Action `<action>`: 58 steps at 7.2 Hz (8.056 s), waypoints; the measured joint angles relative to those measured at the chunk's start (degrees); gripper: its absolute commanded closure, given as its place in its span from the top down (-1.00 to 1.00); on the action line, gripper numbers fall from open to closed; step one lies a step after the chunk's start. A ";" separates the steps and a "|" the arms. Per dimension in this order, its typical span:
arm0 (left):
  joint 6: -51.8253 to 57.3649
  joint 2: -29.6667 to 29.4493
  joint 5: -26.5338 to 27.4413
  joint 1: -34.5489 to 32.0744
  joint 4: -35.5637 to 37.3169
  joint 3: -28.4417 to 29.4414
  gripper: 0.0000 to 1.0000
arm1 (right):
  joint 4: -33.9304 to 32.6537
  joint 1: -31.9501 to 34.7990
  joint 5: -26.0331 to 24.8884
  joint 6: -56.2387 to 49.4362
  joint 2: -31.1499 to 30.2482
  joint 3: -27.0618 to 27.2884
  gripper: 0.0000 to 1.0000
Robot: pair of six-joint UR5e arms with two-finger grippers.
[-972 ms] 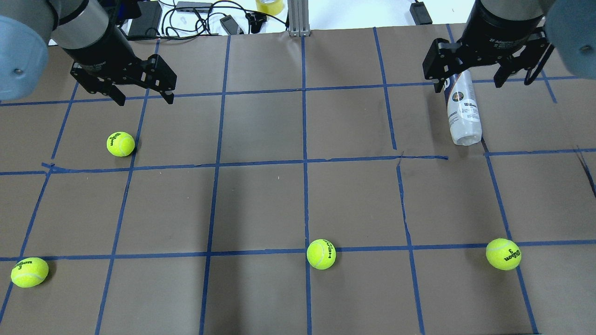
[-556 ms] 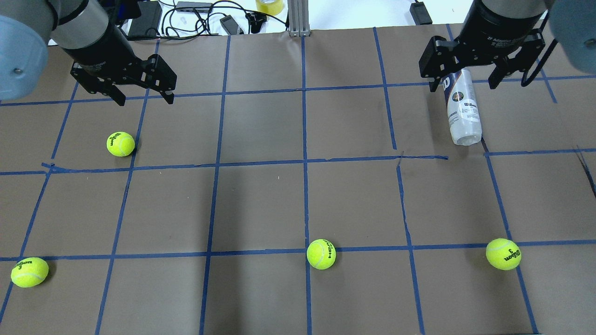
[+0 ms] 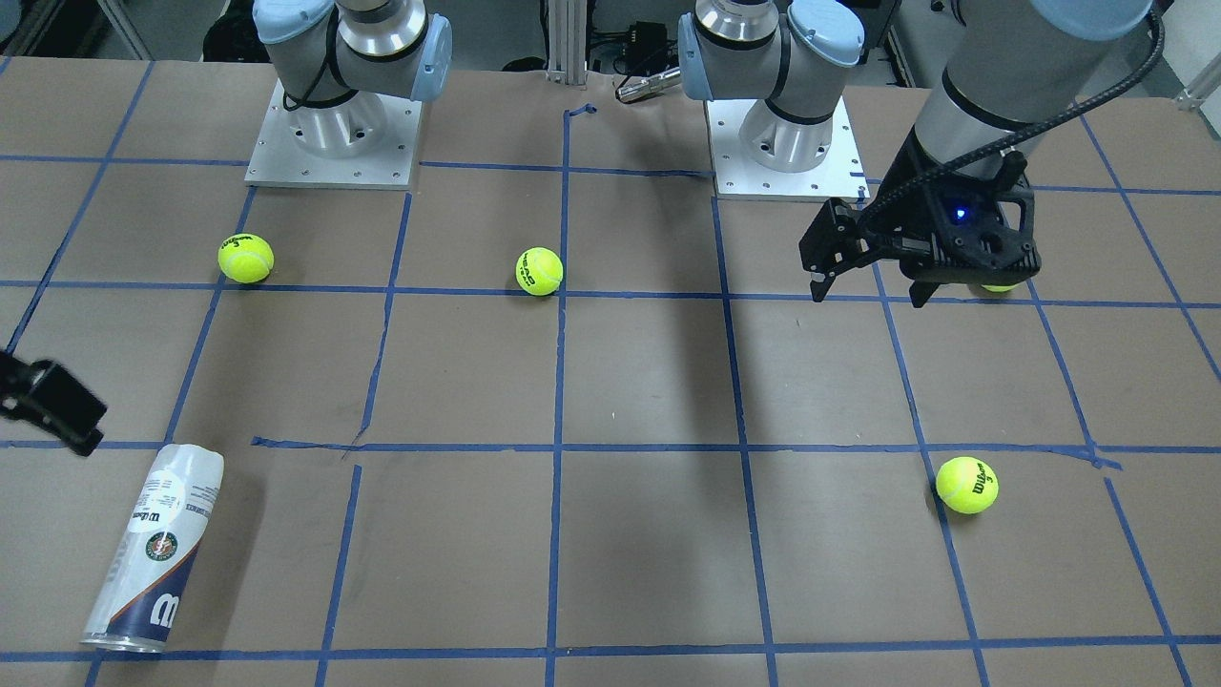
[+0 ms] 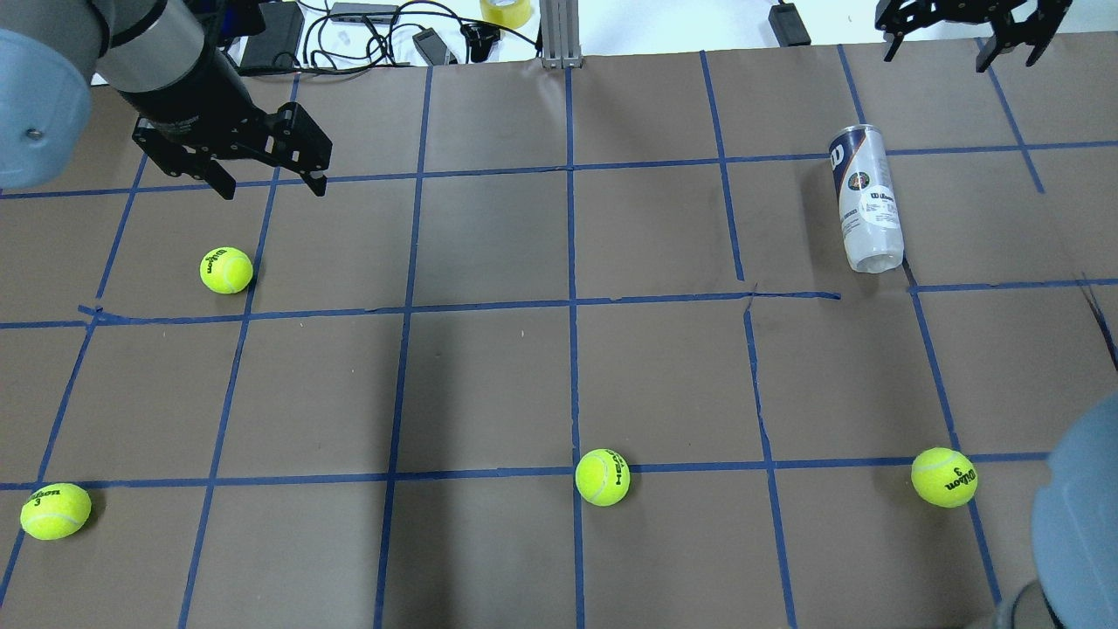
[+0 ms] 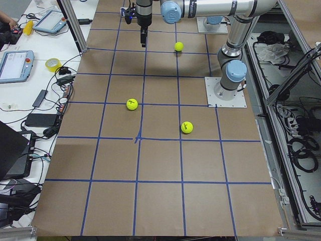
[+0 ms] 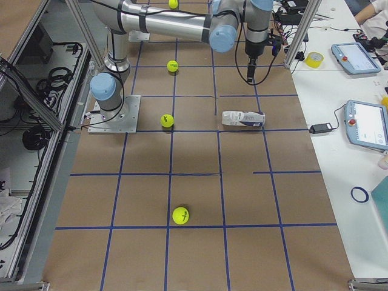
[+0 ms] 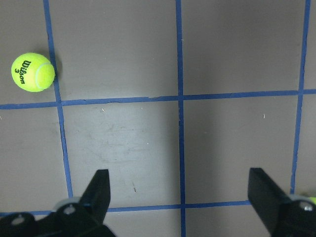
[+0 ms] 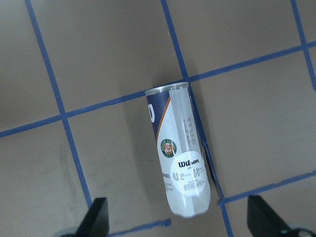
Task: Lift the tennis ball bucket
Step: 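Move the right gripper down over the upright clear Wilson tube, then close the right gripper on the tube top and lift it, then carry the tube toward the left gripper and lower it, then release the tube lying on its side and raise the right gripper, then reach the left gripper to the open end of the lying tube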
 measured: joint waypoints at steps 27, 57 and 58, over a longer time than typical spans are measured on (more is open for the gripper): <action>0.48 1.08 0.47 0.26 0.03 0.07 1.00 | -21.32 39.10 -2.42 -56.94 11.24 2.75 -0.41; 2.20 -9.26 -18.72 5.77 21.05 -10.11 1.00 | 9.42 12.11 0.95 -4.93 -21.67 12.00 1.00; 1.42 -11.79 -21.25 5.71 24.17 -10.48 1.00 | 9.84 12.13 0.86 -3.55 -21.95 12.54 1.00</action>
